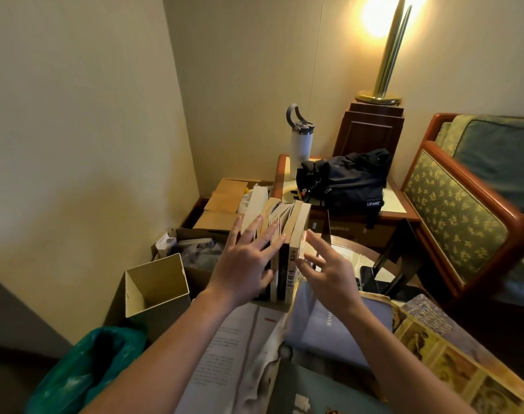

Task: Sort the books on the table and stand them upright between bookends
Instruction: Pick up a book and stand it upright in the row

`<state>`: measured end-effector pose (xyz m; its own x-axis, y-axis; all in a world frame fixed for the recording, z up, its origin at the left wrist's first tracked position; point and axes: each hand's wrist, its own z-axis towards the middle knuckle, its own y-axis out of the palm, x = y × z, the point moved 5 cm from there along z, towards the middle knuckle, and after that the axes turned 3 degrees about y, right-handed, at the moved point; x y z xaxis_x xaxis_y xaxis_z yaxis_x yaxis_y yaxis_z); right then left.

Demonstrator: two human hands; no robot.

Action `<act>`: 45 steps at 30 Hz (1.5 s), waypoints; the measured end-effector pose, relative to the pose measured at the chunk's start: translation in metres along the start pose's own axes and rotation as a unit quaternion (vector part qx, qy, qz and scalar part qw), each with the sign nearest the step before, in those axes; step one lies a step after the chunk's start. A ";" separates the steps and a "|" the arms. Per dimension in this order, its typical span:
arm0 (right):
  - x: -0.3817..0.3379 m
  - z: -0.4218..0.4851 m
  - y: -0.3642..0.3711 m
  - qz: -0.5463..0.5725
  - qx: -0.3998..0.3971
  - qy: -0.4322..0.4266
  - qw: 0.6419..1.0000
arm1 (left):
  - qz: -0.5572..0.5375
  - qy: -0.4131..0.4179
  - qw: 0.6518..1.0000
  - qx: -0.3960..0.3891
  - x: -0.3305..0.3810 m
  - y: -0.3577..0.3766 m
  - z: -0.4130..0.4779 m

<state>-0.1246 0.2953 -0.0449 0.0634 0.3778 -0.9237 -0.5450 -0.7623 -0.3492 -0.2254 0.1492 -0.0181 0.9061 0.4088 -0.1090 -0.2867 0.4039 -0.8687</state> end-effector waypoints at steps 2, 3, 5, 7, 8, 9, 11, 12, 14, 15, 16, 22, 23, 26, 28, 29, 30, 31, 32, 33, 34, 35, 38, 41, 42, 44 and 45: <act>-0.004 -0.006 -0.004 -0.012 0.007 -0.005 1.000 | -0.007 -0.008 1.000 0.006 0.002 -0.004 -0.006; -0.006 -0.010 -0.006 -0.022 0.010 -0.009 1.000 | -0.013 -0.015 1.000 0.008 0.004 -0.006 -0.011; -0.007 -0.019 -0.010 -0.035 0.018 -0.012 0.999 | -0.026 -0.030 0.999 0.007 0.009 -0.007 -0.022; -0.006 -0.030 -0.016 -0.051 0.020 -0.008 0.998 | -0.038 -0.039 0.999 -0.002 0.018 -0.005 -0.034; -0.005 -0.036 -0.018 -0.058 0.019 -0.006 0.998 | -0.043 -0.041 0.998 -0.008 0.023 -0.005 -0.040; -0.003 -0.043 -0.021 -0.066 0.019 -0.005 0.998 | -0.047 -0.044 0.998 -0.013 0.028 -0.004 -0.046; -0.002 -0.059 -0.026 -0.087 0.018 -0.001 0.996 | -0.061 -0.052 0.996 -0.027 0.040 -0.004 -0.055; -0.002 -0.067 -0.029 -0.103 0.019 -0.001 0.995 | -0.069 -0.060 0.995 -0.035 0.046 -0.004 -0.060; -0.004 -0.083 -0.036 -0.141 0.020 -0.006 0.990 | -0.081 -0.076 0.992 -0.054 0.058 -0.005 -0.067; -0.005 -0.091 -0.040 -0.155 0.020 -0.004 0.988 | -0.092 -0.083 0.990 -0.068 0.065 -0.005 -0.071; -0.004 -0.099 -0.043 -0.163 0.018 0.003 0.986 | -0.108 -0.092 0.986 -0.082 0.071 -0.005 -0.075; 0.014 -0.153 -0.054 -0.214 -0.025 0.051 0.975 | -0.206 -0.155 0.952 -0.163 0.109 -0.007 -0.111; 0.019 -0.163 -0.053 -0.224 -0.041 0.063 0.972 | -0.217 -0.169 0.945 -0.179 0.115 -0.005 -0.120; 0.034 -0.190 -0.046 -0.272 -0.115 0.115 0.949 | -0.239 -0.208 0.920 -0.230 0.131 -0.002 -0.146; 0.046 -0.207 -0.038 -0.333 -0.193 0.146 0.911 | -0.242 -0.217 0.912 -0.250 0.142 -0.003 -0.161; 0.051 -0.215 -0.035 -0.368 -0.225 0.154 0.889 | -0.241 -0.215 0.912 -0.251 0.147 -0.003 -0.168; 0.056 -0.220 -0.033 -0.391 -0.242 0.160 0.874 | -0.239 -0.212 0.915 -0.247 0.151 -0.004 -0.174; 0.058 -0.223 -0.032 -0.401 -0.246 0.164 0.867 | -0.238 -0.212 0.916 -0.243 0.153 -0.003 -0.179; 0.061 -0.224 -0.031 -0.405 -0.246 0.169 0.865 | -0.238 -0.217 0.916 -0.237 0.154 -0.002 -0.183; 0.063 -0.224 -0.031 -0.408 -0.246 0.170 0.862 | -0.240 -0.227 0.915 -0.232 0.153 -0.001 -0.186; 0.062 -0.224 -0.031 -0.414 -0.249 0.172 0.858 | -0.244 -0.238 0.912 -0.228 0.152 0.000 -0.189; 0.061 -0.223 -0.031 -0.424 -0.253 0.171 0.853 | -0.247 -0.250 0.908 -0.229 0.152 0.002 -0.191; 0.059 -0.222 -0.032 -0.447 -0.262 0.166 0.839 | -0.244 -0.267 0.897 -0.254 0.154 0.008 -0.195; 0.059 -0.222 -0.033 -0.456 -0.264 0.162 0.834 | -0.221 -0.259 0.890 -0.304 0.157 0.016 -0.194; 0.059 -0.223 -0.033 -0.459 -0.266 0.159 0.833 | -0.219 -0.261 0.886 -0.315 0.157 0.018 -0.194; 0.060 -0.223 -0.034 -0.463 -0.268 0.153 0.831 | -0.223 -0.266 0.878 -0.330 0.158 0.020 -0.194; 0.061 -0.223 -0.034 -0.465 -0.267 0.150 0.830 | -0.226 -0.266 0.875 -0.335 0.157 0.021 -0.193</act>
<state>0.0841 0.2275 -0.1239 0.4989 0.8468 -0.1843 0.3009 -0.3687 -0.8795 -0.0288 0.0643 -0.1471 0.5551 0.7271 0.4041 0.4720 0.1246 -0.8727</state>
